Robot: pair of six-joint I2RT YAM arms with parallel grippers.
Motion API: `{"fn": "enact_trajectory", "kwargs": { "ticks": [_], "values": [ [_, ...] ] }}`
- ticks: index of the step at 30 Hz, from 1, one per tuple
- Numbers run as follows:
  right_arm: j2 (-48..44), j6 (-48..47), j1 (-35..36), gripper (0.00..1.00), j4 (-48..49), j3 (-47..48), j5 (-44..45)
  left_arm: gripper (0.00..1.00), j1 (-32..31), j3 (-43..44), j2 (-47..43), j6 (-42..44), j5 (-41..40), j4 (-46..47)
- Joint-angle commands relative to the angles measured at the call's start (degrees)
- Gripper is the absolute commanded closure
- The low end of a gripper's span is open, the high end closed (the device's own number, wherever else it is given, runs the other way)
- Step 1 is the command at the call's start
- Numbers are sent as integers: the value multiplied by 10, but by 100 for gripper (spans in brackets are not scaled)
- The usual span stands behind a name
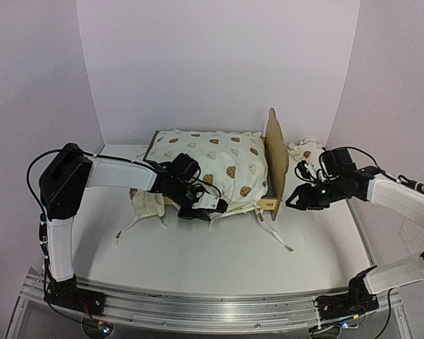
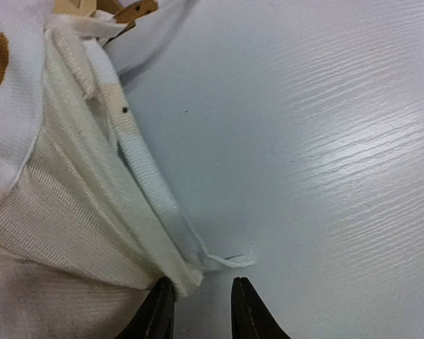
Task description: Set up the pet bed
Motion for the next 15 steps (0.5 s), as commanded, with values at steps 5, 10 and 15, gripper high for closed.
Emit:
{"fn": "enact_trajectory", "kwargs": {
  "ticks": [5,10,15],
  "values": [
    [-13,-47,-99,38,-196,128,16,60,0,60,-73,48,128,-248],
    [158,-36,-196,29,-194,299,85,55,12,110,-91,-11,162,-322],
    [409,-69,-228,27,-192,552,164,50,38,156,-109,-168,130,-264]
  ]
}}
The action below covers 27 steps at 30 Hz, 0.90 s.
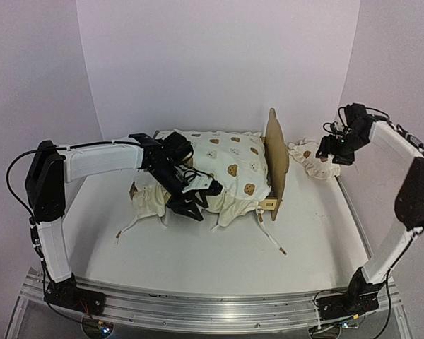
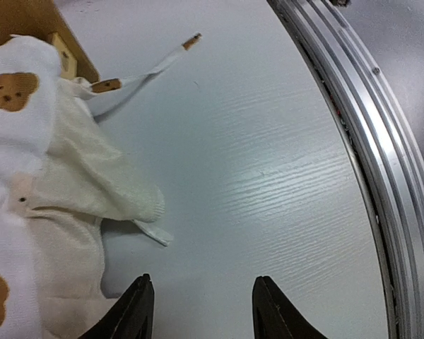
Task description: Set up the pet bed
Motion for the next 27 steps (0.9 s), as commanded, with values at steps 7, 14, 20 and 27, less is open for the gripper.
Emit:
{"fn": "enact_trajectory", "kwargs": {
  "ticks": [7,14,20,27],
  "values": [
    [482,-79,-52,27,50,502,161,44,72,106,-49,-258,-72,74],
    [556,-97,-59,49,233,416,157,37,125,138,-28,-309,-148,118],
    [467,-50,-60,100,228,336,145,34,169,187,3,-379,-204,151],
    [253,45,-27,100,232,298,134,31,220,155,14,-462,-226,188]
  ]
}}
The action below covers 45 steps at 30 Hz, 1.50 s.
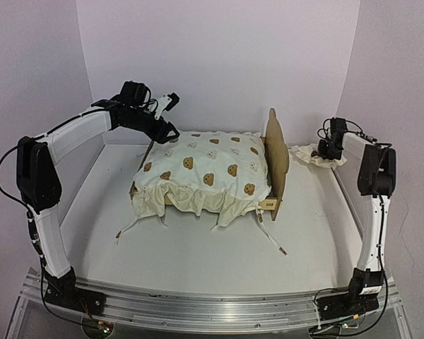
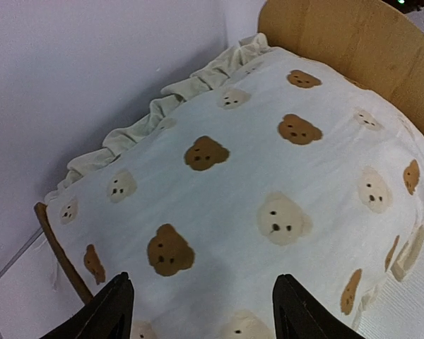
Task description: Set up the pet bed
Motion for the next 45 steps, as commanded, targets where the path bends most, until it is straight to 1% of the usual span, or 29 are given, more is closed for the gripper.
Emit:
{"fn": "enact_trajectory", "kwargs": {
  "ticks": [1,3,5,7,9,12,15,19,22,23,26,28,30,31,32,34,36,39,40,41,42,45],
  "values": [
    [-206,41,47,100,15,-15,5,31,34,-13,9,-79,-40,41],
    [-267,13,108,100,41,-63,49,31,43,-26,5,-83,-63,48],
    [-328,11,170,100,102,-130,102,31,52,-37,1,-78,-77,54],
    [-376,34,216,100,158,-176,149,32,60,-45,-3,-73,-86,56],
    [-403,74,268,100,200,-208,187,32,66,-54,-8,-68,-88,58],
    [-404,115,350,100,247,-219,217,32,74,-71,-17,-67,-84,61],
    [-366,178,411,100,262,-204,240,32,83,-97,-29,-68,-73,71],
    [-309,283,438,100,254,-200,324,32,95,-118,-41,-75,-58,83],
    [-259,341,449,100,198,-153,377,32,102,-126,-47,-81,-48,85],
    [-243,350,452,100,179,-135,386,32,104,-128,-49,-81,-45,85],
    [-213,369,467,100,128,-96,450,32,109,-137,-58,-83,-40,88],
    [-210,405,470,100,101,-99,495,32,112,-144,-63,-86,-37,91],
    [-209,425,470,99,90,-110,515,32,113,-149,-67,-88,-31,91],
    [-205,427,470,94,84,-109,516,32,114,-150,-68,-88,-27,90],
    [-198,436,470,87,68,-104,514,32,114,-151,-68,-88,-25,90],
    [-188,455,470,70,44,-94,506,32,114,-151,-69,-88,-23,92],
    [-183,452,470,43,36,-84,496,31,115,-151,-69,-88,-20,94],
    [-188,407,474,6,32,-63,487,31,115,-152,-72,-86,-16,91],
    [-193,386,477,3,35,-53,486,31,115,-152,-73,-86,-15,91],
    [-199,364,480,2,43,-47,482,31,115,-152,-73,-86,-14,90],
    [-207,329,484,2,58,-46,474,31,115,-153,-73,-86,-12,89],
    [-238,215,501,2,102,-41,415,31,115,-151,-76,-85,-9,85]
  ]
}}
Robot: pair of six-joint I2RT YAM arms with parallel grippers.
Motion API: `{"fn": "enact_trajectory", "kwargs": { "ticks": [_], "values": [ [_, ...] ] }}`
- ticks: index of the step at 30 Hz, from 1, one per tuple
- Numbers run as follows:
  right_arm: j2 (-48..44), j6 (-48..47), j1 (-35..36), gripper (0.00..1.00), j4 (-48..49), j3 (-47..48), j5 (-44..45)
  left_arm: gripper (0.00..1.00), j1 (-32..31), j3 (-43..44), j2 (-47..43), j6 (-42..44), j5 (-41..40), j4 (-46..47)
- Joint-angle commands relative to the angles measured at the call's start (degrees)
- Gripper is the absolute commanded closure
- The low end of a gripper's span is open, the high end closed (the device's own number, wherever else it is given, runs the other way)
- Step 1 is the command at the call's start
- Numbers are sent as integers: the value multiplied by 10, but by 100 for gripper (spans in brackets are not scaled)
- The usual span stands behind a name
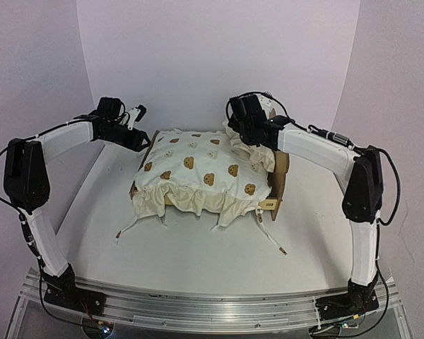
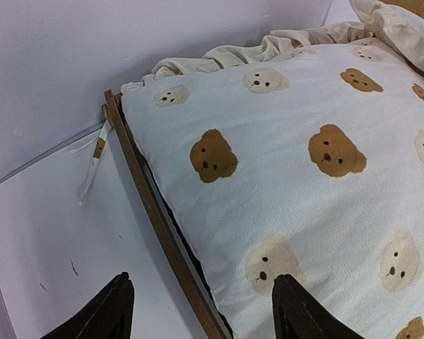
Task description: Set up the pet bed
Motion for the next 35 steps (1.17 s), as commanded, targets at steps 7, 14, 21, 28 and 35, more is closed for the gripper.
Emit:
{"fn": "enact_trajectory", "kwargs": {
  "ticks": [7,14,21,28,35],
  "values": [
    [-166,-350,-33,2,15,0,-335,25,19,-16,-46,-39,-18,22],
    [-334,-302,-270,2,-29,-285,-391,8,23,-153,-112,-128,-189,134],
    [-489,-273,-467,2,14,-617,-439,0,32,-288,-179,-161,-263,176],
    [-635,-359,-470,2,179,-918,-431,1,46,-476,-272,-203,-212,255],
    [-711,-335,-470,2,353,-1079,-470,0,60,-616,-325,-204,-232,398]
  ]
}}
